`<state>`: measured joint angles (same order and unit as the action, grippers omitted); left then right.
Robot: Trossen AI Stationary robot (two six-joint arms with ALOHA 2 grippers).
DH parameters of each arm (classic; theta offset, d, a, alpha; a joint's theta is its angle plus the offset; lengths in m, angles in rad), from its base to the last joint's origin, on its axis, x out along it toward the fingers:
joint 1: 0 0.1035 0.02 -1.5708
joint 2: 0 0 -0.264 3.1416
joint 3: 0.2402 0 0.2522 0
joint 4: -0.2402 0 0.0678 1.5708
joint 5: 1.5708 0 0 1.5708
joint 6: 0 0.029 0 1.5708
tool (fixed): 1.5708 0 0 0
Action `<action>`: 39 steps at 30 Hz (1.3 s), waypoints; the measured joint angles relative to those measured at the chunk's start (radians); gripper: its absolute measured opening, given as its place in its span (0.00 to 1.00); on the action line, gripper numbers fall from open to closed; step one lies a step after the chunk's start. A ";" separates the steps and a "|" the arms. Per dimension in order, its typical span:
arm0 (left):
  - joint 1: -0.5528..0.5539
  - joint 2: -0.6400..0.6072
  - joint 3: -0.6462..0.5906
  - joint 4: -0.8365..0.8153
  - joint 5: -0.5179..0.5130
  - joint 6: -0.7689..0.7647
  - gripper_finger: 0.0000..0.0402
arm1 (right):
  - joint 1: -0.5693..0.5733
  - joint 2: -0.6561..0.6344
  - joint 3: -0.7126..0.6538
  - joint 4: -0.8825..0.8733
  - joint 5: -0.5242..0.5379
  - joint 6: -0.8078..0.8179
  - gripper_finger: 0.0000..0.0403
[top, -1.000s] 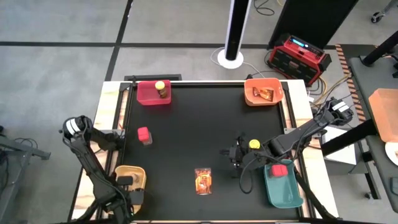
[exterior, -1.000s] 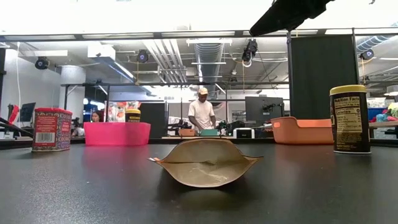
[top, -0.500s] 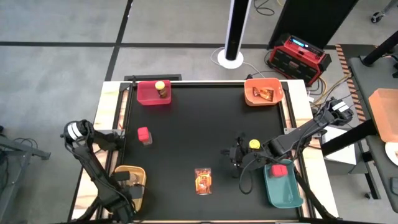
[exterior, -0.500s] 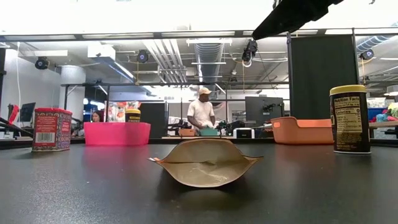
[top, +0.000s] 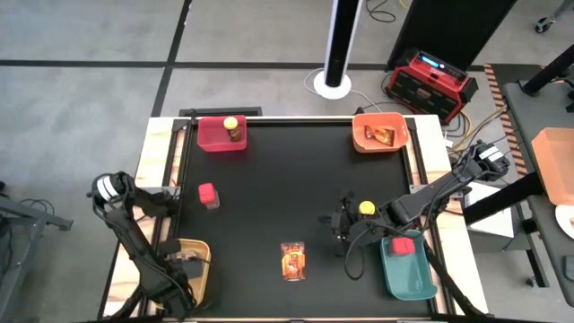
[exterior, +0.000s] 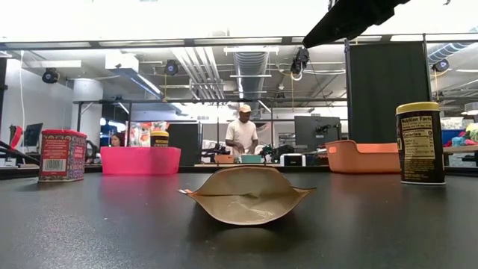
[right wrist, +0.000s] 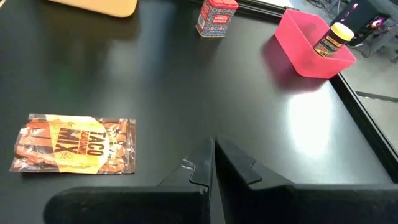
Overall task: Sort spices by type
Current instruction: Put the brown seasoning bottle into the yellow bin
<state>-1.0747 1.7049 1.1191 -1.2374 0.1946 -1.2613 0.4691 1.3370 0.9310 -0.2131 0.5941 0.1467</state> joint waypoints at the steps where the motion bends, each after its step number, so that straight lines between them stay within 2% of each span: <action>1: 0.003 -0.001 0.005 -0.001 0.000 -0.032 0.00 | 0.000 0.000 0.000 0.000 0.000 0.007 0.02; 6: 0.026 -0.034 0.019 0.054 -0.006 -0.234 0.00 | 0.000 0.000 0.000 0.000 0.000 0.020 0.02; 10: 0.028 -0.089 0.019 0.171 -0.138 -0.269 0.00 | 0.000 0.000 0.000 0.001 0.000 0.009 0.02; 12: 0.033 -0.121 0.019 0.169 -0.163 -0.271 0.00 | 0.000 0.000 0.000 0.001 0.000 0.001 0.02; 20: 0.050 -0.220 0.016 -0.002 -0.108 -0.322 0.00 | 0.000 0.000 0.000 0.001 -0.001 0.002 0.02; 27: 0.050 -0.286 -0.091 0.131 -0.096 -0.480 0.00 | 0.000 0.000 0.000 0.001 -0.001 0.011 0.02; 31: 0.050 -0.279 -0.173 0.166 0.000 -0.597 0.00 | 0.002 0.000 0.000 0.001 -0.001 0.018 0.03; 34: 0.050 -0.274 -0.189 0.167 0.062 -0.667 0.00 | 0.002 0.000 0.000 0.001 -0.001 0.032 0.03; 39: 0.052 -0.266 -0.190 0.155 0.079 -0.784 0.04 | 0.002 0.000 0.000 0.002 -0.001 0.070 0.03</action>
<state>-1.0229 1.4391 0.9287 -1.0819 0.2735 -2.0458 0.4713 1.3373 0.9310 -0.2113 0.5931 0.2163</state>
